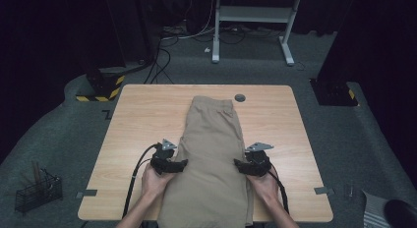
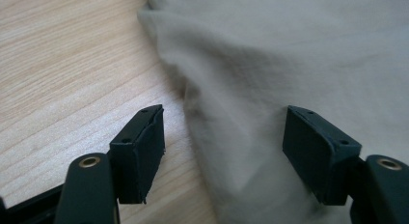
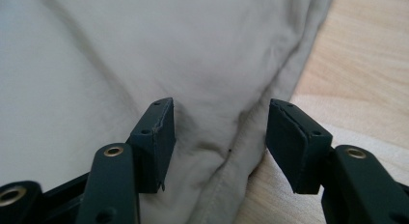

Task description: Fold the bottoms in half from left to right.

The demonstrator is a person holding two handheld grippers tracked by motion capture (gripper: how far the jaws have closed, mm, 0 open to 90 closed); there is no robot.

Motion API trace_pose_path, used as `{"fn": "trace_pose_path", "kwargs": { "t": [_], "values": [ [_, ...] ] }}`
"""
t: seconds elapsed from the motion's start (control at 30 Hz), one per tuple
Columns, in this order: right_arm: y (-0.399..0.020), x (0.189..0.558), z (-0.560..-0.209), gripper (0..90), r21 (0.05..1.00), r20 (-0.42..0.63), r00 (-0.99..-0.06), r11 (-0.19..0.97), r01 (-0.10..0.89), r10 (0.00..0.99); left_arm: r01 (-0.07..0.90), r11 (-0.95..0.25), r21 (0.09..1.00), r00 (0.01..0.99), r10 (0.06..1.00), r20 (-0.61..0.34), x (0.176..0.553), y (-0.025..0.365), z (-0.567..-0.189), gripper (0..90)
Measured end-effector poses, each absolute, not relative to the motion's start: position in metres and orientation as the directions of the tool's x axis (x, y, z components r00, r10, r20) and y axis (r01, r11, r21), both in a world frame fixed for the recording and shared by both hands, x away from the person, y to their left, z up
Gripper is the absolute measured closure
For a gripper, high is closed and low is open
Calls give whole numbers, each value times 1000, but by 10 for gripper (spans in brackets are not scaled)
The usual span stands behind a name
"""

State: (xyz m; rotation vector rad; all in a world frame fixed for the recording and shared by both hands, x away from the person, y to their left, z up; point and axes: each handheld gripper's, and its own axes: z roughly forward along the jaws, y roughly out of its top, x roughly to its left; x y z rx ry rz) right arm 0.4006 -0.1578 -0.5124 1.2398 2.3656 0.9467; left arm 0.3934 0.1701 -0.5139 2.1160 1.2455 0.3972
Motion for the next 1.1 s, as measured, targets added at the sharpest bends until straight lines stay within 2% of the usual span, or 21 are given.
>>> {"fn": "trace_pose_path", "kwargs": {
  "t": [0.07,0.23,0.37,0.47,0.57,0.73,0.83,0.97,1.1],
  "values": [
    [-156,406,-515,435,679,12,-569,411,608,822,654,-364,663,500,866,-18,400,166,-515,313],
    [-153,434,-514,431,675,-18,-535,405,617,845,663,-352,661,464,886,6,432,159,-514,283],
    [-152,470,-514,425,674,-9,-482,361,644,876,693,-303,655,413,911,-16,469,159,-515,254],
    [-154,482,-514,409,665,12,-476,348,660,880,718,-287,634,409,911,-51,476,161,-511,264],
    [-157,479,-513,393,662,23,-474,342,667,880,712,-271,648,412,909,-72,468,165,-510,271],
    [-174,440,-504,324,698,103,-498,294,653,861,702,-249,667,433,893,-123,437,181,-505,245],
    [-178,429,-503,303,700,141,-494,267,663,858,702,-249,668,445,885,-138,422,184,-505,232],
    [-172,415,-506,269,682,114,-504,301,666,856,701,-266,661,463,875,-139,411,179,-508,225],
    [-163,410,-515,263,654,31,-489,352,669,872,705,-276,653,474,868,-144,404,171,-513,226]
  ]
}}
